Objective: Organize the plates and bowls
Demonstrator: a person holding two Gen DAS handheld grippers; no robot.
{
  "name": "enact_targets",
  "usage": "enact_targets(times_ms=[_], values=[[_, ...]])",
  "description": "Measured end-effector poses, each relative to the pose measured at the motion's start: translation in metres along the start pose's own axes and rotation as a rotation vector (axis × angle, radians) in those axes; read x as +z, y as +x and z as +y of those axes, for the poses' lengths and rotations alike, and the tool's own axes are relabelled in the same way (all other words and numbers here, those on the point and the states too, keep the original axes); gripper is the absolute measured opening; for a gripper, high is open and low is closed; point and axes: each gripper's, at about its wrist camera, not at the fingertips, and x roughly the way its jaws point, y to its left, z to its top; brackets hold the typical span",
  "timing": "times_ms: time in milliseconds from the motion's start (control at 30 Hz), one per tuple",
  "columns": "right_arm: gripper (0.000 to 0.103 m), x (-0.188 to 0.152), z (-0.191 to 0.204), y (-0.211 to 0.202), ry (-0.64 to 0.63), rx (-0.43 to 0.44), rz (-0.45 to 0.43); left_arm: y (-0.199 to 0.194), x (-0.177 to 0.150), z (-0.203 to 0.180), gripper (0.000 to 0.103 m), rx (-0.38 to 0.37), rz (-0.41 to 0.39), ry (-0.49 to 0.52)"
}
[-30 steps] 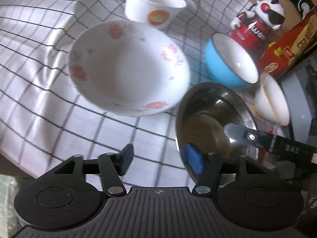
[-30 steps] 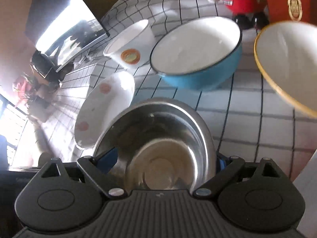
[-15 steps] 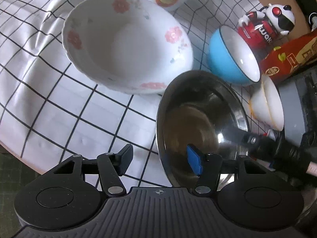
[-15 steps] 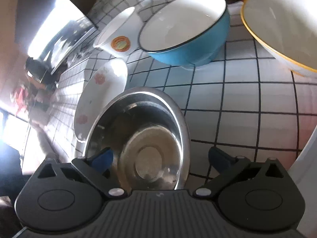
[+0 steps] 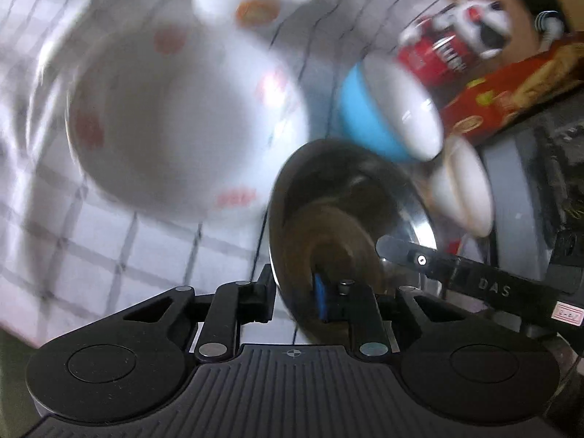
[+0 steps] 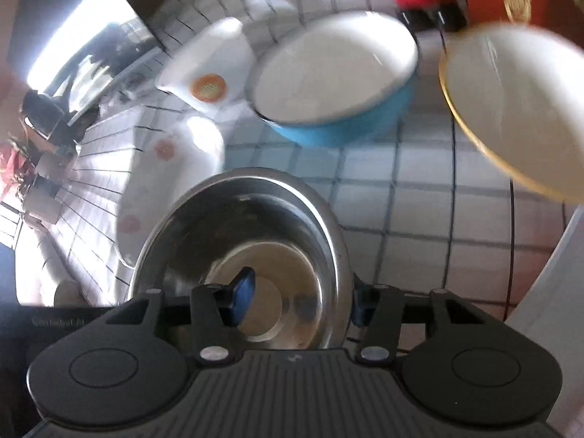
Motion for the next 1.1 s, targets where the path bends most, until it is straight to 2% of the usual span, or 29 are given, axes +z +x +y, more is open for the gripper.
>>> enact_targets(times_ms=[67,133,267,333,400,500,700,833,867,900,967,1033,1100], values=[[0.052,0.008,0.015,-0.011,-0.015,0.029,-0.061,-0.020,0.015,0.008,0.027,-0.032,-0.050,0.018],[0.052,0.021,0.035,-0.013,-0.029,0.035,-0.104,-0.033,0.031,0.019,0.027,-0.022,-0.094,0.041],[0.052,0.038,0.082,0.015,-0.109,0.025,-0.142,-0.043,0.058,0.043,0.026,0.104,-0.149,0.098],[0.052,0.043,0.099,0.037,-0.126,0.023,-0.128,-0.039,0.070,0.058,0.027,0.162,-0.151,0.124],[0.052,0.046,0.113,0.059,-0.137,0.016,-0.098,-0.033,0.079,0.070,0.027,0.188,-0.140,0.108],[0.052,0.041,0.127,0.077,-0.163,-0.002,-0.076,-0.030,0.084,0.081,0.027,0.219,-0.144,0.112],[0.052,0.031,0.141,0.093,-0.215,-0.057,-0.087,-0.030,0.077,0.087,0.026,0.238,-0.196,0.211],[0.052,0.025,0.146,0.088,-0.263,-0.125,-0.143,-0.025,0.080,0.087,0.026,0.290,-0.196,0.271],[0.052,0.024,0.146,0.084,-0.274,-0.144,-0.170,-0.023,0.082,0.090,0.033,0.296,-0.184,0.259],[0.052,0.022,0.145,0.078,-0.283,-0.164,-0.201,-0.020,0.084,0.096,0.046,0.279,-0.166,0.235],[0.054,0.019,0.139,0.069,-0.278,-0.207,-0.256,-0.015,0.089,0.107,0.051,0.245,-0.131,0.178],[0.055,0.019,0.131,0.064,-0.256,-0.253,-0.296,-0.008,0.093,0.111,0.046,0.223,-0.111,0.158],[0.056,0.023,0.120,0.065,-0.215,-0.276,-0.291,-0.003,0.095,0.112,0.045,0.182,-0.097,0.138]])
